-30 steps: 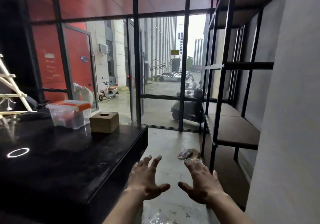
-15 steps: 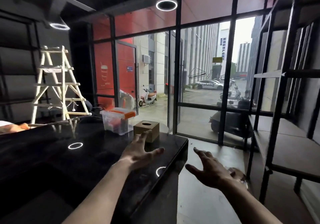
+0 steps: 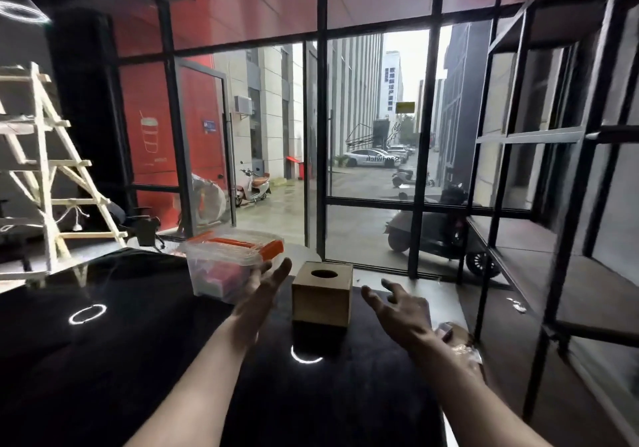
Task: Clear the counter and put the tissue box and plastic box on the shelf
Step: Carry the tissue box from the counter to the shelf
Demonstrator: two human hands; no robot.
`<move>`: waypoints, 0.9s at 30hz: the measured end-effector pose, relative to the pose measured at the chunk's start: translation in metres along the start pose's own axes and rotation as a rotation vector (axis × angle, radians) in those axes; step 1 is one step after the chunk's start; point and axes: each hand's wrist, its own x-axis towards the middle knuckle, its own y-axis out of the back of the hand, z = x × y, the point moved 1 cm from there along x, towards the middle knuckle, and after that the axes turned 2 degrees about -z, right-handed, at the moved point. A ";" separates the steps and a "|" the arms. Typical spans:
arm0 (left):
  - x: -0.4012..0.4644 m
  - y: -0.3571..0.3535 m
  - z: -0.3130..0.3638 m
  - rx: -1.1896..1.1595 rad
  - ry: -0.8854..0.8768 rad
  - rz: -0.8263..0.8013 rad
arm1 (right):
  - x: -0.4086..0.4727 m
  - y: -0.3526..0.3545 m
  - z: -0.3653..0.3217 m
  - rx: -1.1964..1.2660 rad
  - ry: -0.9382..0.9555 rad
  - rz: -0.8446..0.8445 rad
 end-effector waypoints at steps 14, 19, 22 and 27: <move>0.117 -0.016 -0.059 -0.072 0.263 -0.094 | 0.087 -0.071 -0.001 0.126 -0.228 0.051; 0.119 -0.021 -0.061 -0.076 0.310 -0.113 | 0.091 -0.074 0.000 0.123 -0.251 0.070; 0.113 -0.023 -0.057 -0.050 0.304 -0.092 | 0.086 -0.069 -0.002 0.115 -0.253 0.072; 0.091 -0.040 -0.047 -0.033 0.272 -0.105 | 0.065 -0.043 0.000 0.101 -0.248 0.120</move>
